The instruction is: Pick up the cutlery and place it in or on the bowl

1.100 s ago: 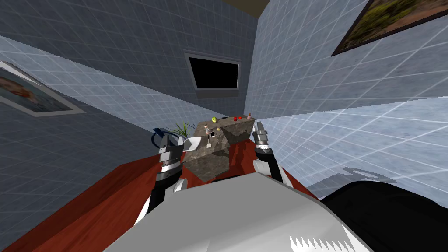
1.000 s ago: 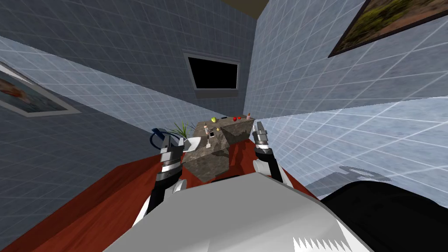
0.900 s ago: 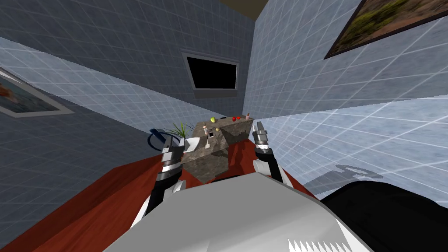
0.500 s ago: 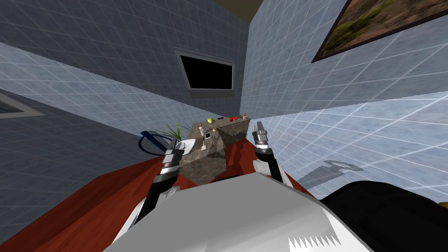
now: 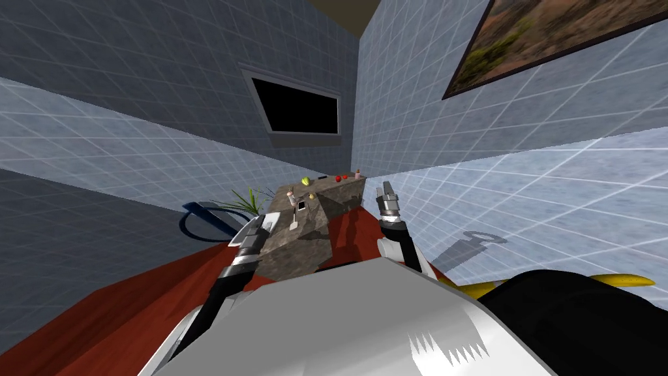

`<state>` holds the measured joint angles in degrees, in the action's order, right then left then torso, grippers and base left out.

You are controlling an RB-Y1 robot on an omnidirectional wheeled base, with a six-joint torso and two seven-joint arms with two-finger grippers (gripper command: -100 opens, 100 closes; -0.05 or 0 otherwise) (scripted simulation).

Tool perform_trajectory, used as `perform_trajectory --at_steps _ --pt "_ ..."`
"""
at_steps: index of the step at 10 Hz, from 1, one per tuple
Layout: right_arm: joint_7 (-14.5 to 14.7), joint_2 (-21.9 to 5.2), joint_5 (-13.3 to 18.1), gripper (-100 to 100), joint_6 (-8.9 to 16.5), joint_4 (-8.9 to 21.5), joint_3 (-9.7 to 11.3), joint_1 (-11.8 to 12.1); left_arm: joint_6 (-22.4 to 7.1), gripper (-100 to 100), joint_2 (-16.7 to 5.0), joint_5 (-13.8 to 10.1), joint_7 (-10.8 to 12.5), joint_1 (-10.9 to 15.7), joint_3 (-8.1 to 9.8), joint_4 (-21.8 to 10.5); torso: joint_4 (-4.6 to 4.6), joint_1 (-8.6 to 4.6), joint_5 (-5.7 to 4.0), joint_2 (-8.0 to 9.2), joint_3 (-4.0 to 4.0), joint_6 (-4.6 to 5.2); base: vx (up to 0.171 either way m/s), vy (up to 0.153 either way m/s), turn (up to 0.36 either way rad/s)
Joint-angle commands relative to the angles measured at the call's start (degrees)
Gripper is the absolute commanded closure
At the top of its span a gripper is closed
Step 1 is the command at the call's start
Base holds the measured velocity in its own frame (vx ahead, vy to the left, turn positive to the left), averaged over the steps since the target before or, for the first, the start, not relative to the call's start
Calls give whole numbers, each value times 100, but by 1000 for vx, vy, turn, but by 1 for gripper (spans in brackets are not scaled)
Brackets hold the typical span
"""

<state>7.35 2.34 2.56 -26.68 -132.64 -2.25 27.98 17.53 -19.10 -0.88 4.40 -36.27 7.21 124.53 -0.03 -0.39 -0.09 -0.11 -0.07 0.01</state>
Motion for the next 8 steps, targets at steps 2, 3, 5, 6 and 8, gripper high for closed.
perform_trajectory --at_steps 2,3,5,6,8 --pt "0 0 0 0 0 0 0 0 -268 -100 -408 -63 -17 -162 153 -196 1 7 1 4 2 -3 21 -81 -77" --pt "0 0 0 0 0 0 0 0 -436 -100 -592 -102 -25 -255 246 -300 1 10 1 7 4 -1 47 -101 -189" --pt "0 0 0 0 0 0 0 0 -622 -100 -862 -141 -31 -348 333 -405 -1 -1 -1 -2 -1 1 44 -93 -148" --pt "0 0 0 0 0 0 -1 1 -800 -100 -1083 -179 -36 -440 416 -514 0 9 1 1 0 -3 39 -60 -107" --pt "0 0 0 0 0 0 0 0 -1154 -100 -1468 -248 -39 -617 557 -739 1 9 2 4 2 1 42 -99 -244"
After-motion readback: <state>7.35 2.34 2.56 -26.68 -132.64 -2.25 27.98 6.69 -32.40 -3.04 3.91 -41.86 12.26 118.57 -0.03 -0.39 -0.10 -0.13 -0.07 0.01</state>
